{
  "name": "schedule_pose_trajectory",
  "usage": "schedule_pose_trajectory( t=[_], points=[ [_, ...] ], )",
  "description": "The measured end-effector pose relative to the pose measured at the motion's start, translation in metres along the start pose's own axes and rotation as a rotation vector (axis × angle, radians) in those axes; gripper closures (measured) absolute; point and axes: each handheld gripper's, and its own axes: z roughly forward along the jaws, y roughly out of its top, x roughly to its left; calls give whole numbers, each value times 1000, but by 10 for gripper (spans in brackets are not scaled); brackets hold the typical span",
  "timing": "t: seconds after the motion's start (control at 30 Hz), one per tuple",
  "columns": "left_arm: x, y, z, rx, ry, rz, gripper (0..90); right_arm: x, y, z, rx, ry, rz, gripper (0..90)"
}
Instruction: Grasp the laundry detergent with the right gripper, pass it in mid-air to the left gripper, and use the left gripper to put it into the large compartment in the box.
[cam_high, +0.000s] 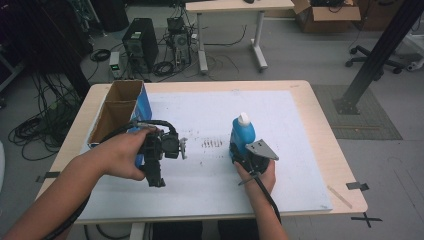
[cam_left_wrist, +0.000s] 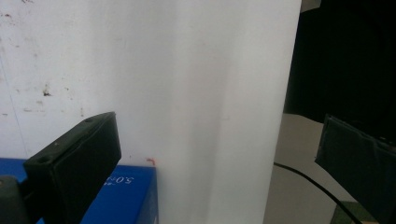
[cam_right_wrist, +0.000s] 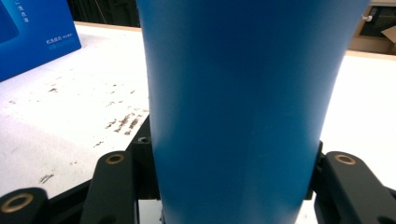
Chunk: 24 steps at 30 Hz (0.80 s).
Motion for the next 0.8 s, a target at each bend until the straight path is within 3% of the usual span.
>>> schedule_pose_trajectory(
  t=[0.43,0.8],
  points=[
    [1,0,-2,-1,2,-3,2,-5,9,-5,-21,19,-8,454],
    [2,5,-6,-7,6,3,2,-19,36,-25,-68,133,-49,451]
  ],
)
